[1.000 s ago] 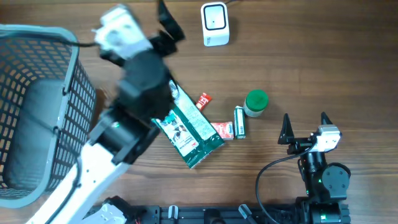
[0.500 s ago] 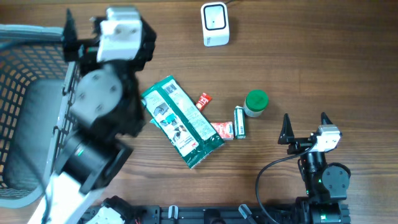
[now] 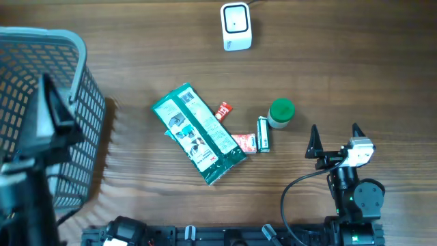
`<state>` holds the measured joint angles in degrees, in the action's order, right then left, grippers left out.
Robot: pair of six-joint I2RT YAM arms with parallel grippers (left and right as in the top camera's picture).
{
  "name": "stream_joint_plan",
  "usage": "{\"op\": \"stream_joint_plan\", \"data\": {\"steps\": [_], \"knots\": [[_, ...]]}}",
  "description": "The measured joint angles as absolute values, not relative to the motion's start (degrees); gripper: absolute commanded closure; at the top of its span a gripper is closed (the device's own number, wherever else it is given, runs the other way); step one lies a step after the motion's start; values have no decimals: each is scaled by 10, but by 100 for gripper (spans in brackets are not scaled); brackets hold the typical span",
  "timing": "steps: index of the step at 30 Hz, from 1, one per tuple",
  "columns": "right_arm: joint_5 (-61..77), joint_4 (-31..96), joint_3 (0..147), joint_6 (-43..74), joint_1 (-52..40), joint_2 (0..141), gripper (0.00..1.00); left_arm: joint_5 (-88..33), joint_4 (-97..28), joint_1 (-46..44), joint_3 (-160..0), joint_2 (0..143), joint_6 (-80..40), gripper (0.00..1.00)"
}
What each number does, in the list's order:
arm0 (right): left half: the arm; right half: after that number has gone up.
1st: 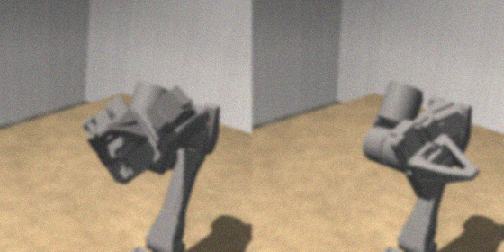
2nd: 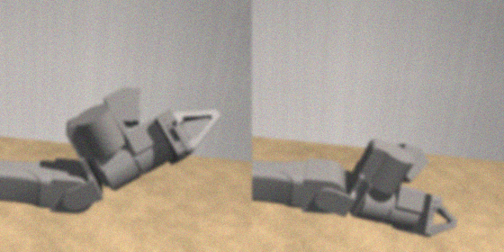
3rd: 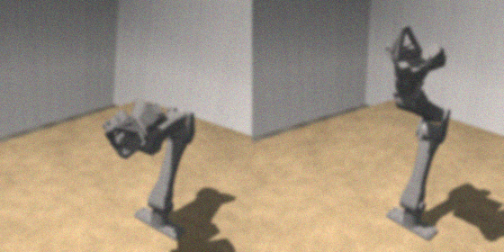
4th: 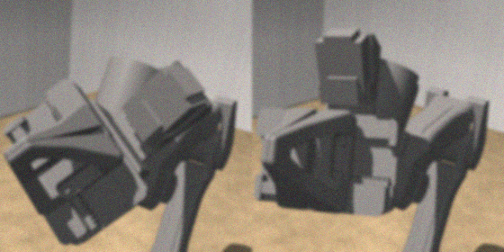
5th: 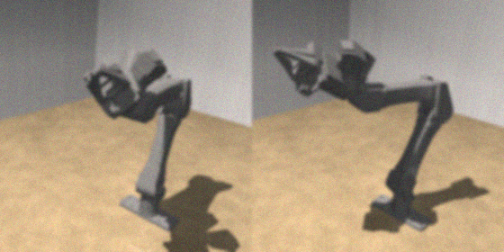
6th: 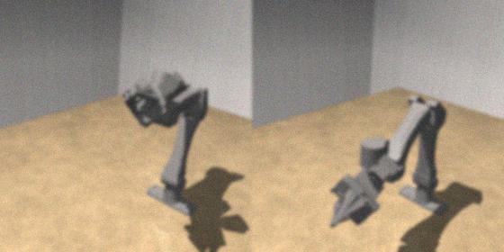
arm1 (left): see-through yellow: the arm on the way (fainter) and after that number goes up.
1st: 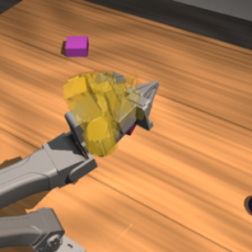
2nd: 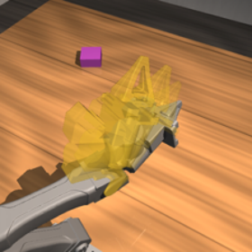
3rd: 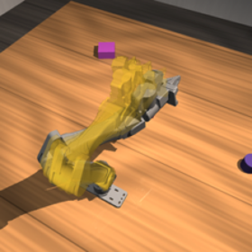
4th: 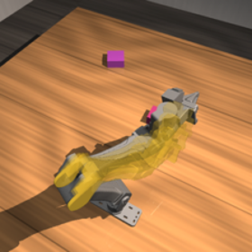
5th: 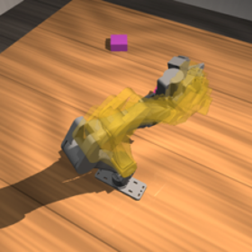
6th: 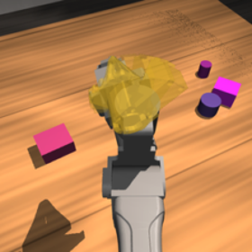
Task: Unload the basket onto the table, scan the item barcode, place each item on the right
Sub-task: 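Retract the left arm to rest and raise the right arm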
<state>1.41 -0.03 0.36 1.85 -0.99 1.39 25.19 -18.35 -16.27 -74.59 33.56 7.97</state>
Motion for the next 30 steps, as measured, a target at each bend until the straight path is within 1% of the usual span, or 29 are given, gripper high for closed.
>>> {"op": "stream_joint_plan", "data": {"steps": [4,8,11,13,16,18,20,25,30], "knots": [[14,0,4,18,-10,14,0,135,-218,-87,-746,284,45,0],[14,0,4,18,-10,14,0,48,-248,-18,-746,207,33,0],[14,0,4,19,-10,14,0,-3,-274,21,-746,145,29,0],[20,0,4,44,-10,14,0,-35,-279,29,-747,110,27,0],[60,-1,4,160,-10,14,0,-57,-279,13,-749,87,26,0],[119,-10,4,278,-10,16,0,-63,-280,7,-748,85,26,0],[179,-15,4,359,-10,22,0,-68,-281,7,-745,84,26,0],[331,-15,4,497,-10,56,0,-71,-283,3,-726,54,26,0],[423,-13,4,547,-10,81,0,-65,-280,-10,-723,4,27,0]]}}
